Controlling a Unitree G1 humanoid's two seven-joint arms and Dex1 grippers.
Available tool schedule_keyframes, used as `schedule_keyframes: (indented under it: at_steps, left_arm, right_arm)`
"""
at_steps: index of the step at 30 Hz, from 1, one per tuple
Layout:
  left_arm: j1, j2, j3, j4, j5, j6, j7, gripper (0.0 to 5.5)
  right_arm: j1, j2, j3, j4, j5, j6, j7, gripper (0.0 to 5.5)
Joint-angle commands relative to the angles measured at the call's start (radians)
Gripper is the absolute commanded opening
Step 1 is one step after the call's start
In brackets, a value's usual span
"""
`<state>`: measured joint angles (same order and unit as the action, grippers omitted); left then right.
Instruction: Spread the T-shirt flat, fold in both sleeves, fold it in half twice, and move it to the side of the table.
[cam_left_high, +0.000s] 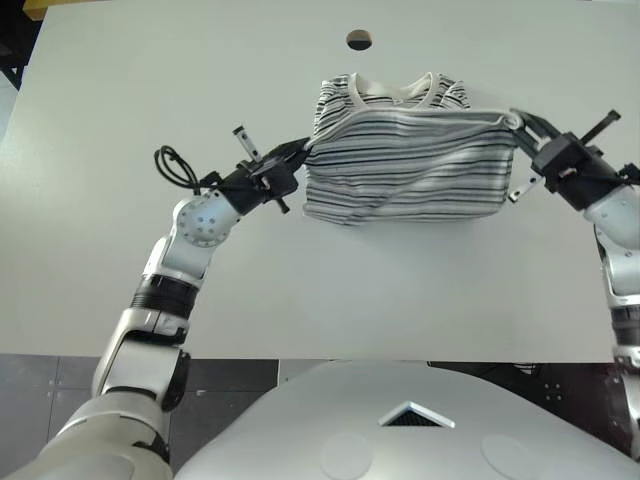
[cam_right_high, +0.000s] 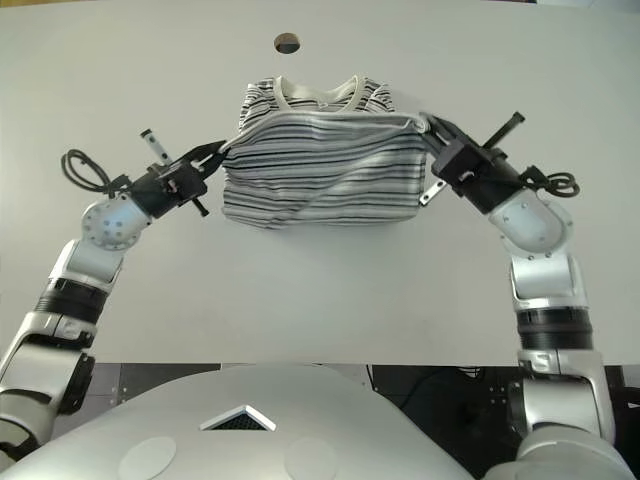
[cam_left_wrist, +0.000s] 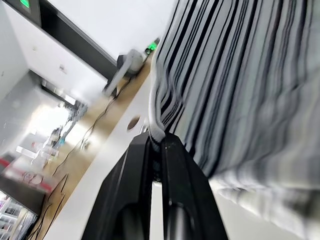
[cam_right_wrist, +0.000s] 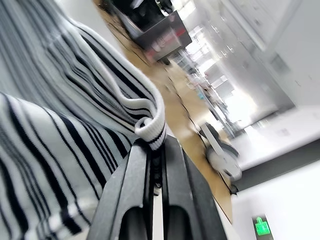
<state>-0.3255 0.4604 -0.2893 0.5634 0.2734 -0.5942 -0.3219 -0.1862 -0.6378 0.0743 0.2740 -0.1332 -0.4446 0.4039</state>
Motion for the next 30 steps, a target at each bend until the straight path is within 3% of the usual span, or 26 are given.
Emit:
schedule_keyframes:
  at_steps: [1,7,15,16,30]
  left_arm:
    - [-0.224,-0.075,-0.010,0.285,0.087,-0.005,0.136,0.11]
    - [-0.441,-0.139,-0.027,0.593,0.147,-0.004,0.270,0.11]
    - [-0.504,-0.176,-0.087,0.738,0.238,0.079,0.319,0.11]
    - [-0.509,-0.183,-0.089,0.748,0.241,0.096,0.321,0.45]
    - [-0.586,-0.233,0.022,0.796,0.172,0.277,0.399,2.63]
  right_arm:
    - [-0.190,0.079,0.041,0.278,-0.125,-0.017,-0.144,0.10]
    - [-0.407,0.152,0.112,0.652,-0.250,-0.059,-0.301,0.10]
    - [-0.513,0.214,0.189,0.880,-0.330,-0.044,-0.389,0.10]
    - [-0.525,0.219,0.192,0.897,-0.334,-0.034,-0.398,0.10]
    - [-0.667,0.280,0.192,1.024,-0.328,0.079,-0.431,2.70]
